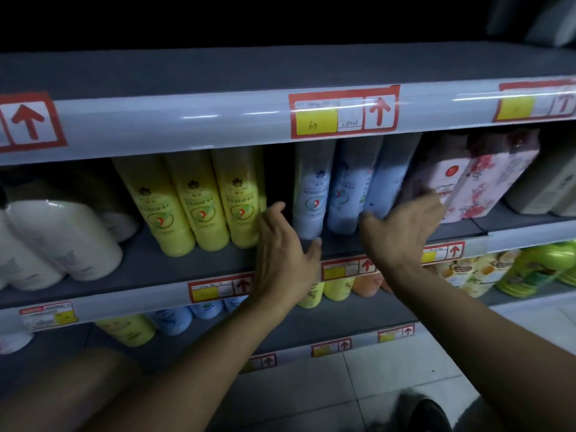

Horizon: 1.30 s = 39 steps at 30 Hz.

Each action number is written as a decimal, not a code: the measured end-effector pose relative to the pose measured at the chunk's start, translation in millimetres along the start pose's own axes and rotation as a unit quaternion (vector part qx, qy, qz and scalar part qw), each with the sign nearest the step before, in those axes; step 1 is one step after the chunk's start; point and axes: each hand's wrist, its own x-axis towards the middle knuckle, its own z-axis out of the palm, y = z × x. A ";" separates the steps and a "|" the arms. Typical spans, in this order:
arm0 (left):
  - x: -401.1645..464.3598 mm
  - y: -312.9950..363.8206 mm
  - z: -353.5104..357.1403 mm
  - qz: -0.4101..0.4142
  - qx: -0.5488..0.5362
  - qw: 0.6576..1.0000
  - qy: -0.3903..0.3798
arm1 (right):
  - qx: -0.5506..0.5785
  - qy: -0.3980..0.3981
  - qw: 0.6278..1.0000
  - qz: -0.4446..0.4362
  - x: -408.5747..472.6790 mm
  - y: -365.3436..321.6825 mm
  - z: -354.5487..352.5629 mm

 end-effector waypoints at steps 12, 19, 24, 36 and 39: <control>32.5 -3.3 26.7 -0.031 -0.017 0.999 -0.001 | 0.089 -0.169 0.979 -0.066 43.1 37.9 9.4; 32.1 2.9 32.1 -0.032 -0.025 0.999 0.021 | 0.068 -0.164 0.973 -0.145 59.9 60.6 10.2; 28.7 6.1 37.5 -0.028 -0.028 0.998 0.039 | 0.024 -0.156 0.976 -0.153 65.8 59.4 9.4; 1.0 31.6 42.9 0.037 0.047 0.982 0.178 | 0.015 -0.156 0.982 -0.110 47.7 48.5 -5.2; 7.5 54.2 39.9 0.188 0.103 0.958 0.190 | 0.024 -0.164 0.980 -0.107 48.8 47.6 -7.0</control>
